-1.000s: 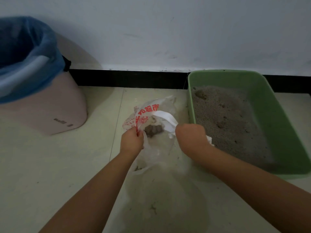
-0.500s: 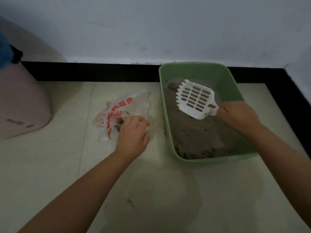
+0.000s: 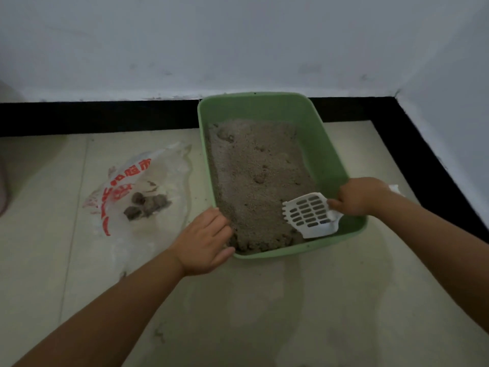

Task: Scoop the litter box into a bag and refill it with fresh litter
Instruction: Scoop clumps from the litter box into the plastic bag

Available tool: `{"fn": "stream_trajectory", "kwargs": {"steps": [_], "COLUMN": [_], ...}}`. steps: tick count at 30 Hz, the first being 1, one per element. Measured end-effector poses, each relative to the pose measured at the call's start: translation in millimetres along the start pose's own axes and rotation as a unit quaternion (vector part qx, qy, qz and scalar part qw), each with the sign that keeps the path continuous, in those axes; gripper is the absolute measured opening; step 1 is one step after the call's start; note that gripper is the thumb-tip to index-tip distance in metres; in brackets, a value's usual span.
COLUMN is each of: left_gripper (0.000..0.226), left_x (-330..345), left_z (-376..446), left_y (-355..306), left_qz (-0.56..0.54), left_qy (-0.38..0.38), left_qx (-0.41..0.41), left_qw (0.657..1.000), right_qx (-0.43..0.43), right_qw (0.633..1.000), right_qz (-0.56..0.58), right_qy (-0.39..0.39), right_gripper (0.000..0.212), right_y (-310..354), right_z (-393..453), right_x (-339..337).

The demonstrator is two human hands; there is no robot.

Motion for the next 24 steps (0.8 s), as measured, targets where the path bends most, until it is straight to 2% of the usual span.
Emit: {"fn": "stream_trajectory", "kwargs": {"steps": [3, 11, 18, 24], "left_gripper": [0.045, 0.048, 0.059, 0.06], "left_x": [3, 8, -1, 1], "left_z": [-2, -6, -14, -13], "left_y": [0, 0, 19, 25], "left_qz": [0.022, 0.003, -0.009, -0.027], "left_qy": [-0.021, -0.067, -0.072, -0.06], "left_qx": [0.014, 0.036, -0.034, -0.047], "left_qw": [0.999, 0.997, 0.997, 0.997], "right_qx": [-0.036, -0.134, -0.112, -0.096], "right_qw": [0.998, 0.961, 0.911, 0.867], "right_qz": [0.054, 0.241, 0.394, 0.473], "right_qy": [0.008, 0.019, 0.046, 0.124], "right_gripper": [0.051, 0.047, 0.048, 0.051], "right_y": [7, 84, 95, 93], "right_z": [10, 30, 39, 47], "right_x": [11, 21, 39, 51]}}
Point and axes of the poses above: each hand's wrist, its own z-axis towards the middle knuckle, its own x-axis out of the palm, y = z × x, the point moved 6 cm from there along z, towards the middle knuckle, and after that the axes turned 2 degrees about -z, right-handed, at the moved point
